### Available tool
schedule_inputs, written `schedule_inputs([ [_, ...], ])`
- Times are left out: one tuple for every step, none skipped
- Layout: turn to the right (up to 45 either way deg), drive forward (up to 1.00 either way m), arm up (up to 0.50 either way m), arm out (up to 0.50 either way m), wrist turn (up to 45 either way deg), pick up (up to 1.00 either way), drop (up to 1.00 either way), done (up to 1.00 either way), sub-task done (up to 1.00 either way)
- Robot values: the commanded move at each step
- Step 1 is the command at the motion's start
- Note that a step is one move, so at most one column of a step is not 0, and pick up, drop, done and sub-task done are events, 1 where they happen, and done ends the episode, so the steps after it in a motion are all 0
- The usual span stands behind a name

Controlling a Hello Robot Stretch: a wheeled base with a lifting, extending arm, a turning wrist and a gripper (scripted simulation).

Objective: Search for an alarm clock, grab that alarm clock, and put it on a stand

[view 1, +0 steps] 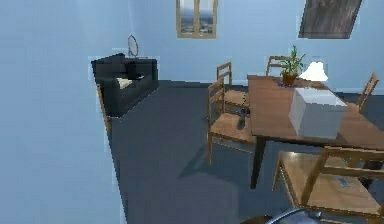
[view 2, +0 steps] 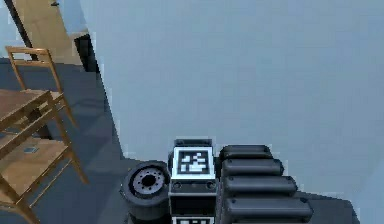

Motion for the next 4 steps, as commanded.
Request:
schedule_inputs([
  [0.0, 1.0, 0.0, 0.0, 0.0, 0.0, 0.0, 0.0, 0.0],
  [-15.0, 0.0, 0.0, 0.0, 0.0, 0.0, 0.0, 0.0, 0.0],
  [0.0, 0.3, 0.0, 0.0, 0.0, 0.0, 0.0, 0.0, 0.0],
  [-45.0, 0.0, 0.0, 0.0, 0.0, 0.0, 0.0, 0.0, 0.0],
])
